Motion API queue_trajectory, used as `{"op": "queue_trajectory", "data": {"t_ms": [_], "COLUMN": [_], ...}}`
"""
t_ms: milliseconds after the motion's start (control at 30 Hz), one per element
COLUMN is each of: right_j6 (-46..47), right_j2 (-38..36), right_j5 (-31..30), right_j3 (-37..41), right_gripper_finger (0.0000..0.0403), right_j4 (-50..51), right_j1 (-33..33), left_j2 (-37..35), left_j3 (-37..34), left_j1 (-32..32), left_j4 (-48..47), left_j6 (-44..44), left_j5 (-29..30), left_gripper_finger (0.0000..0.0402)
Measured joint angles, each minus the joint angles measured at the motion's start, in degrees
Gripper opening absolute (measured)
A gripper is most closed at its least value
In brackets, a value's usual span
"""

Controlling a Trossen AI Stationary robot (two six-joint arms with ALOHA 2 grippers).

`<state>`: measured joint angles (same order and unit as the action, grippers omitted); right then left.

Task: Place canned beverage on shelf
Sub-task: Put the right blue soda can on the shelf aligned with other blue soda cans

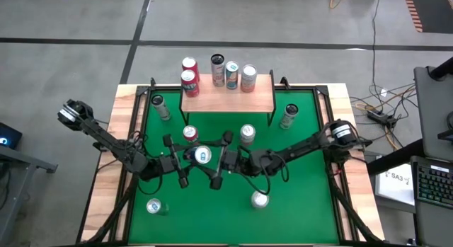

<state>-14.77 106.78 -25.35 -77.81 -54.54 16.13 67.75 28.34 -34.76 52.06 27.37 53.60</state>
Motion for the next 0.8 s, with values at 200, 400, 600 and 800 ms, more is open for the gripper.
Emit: {"op": "queue_trajectory", "data": {"t_ms": [200, 400, 600, 800], "right_j6": [-0.3, -0.28, 0.08, -0.1], "right_j2": [0.05, 0.02, -0.06, -0.81], "right_j5": [0.42, 0.48, 0.38, 0.45], "right_j3": [-1.35, -1.41, -1.41, -1.41], "right_gripper_finger": [0.0273, 0.0215, 0.0215, 0.0215], "right_j4": [1.74, 1.91, 2.09, 3.25], "right_j1": [-0.38, -0.55, -0.64, -0.78], "left_j2": [0.04, 0.09, 0.11, 0.15], "left_j3": [0.0, 0.0, 0.0, 0.04], "left_j1": [0.0, 0.0, 0.0, -0.07], "left_j4": [0.07, 0.21, -0.28, -0.38], "left_j6": [-0.05, -0.01, -1.28, -4.61], "left_j5": [0.2, 0.43, 0.3, 4.43], "left_gripper_finger": [0.0211, 0.0237, 0.0234, 0.0254]}}
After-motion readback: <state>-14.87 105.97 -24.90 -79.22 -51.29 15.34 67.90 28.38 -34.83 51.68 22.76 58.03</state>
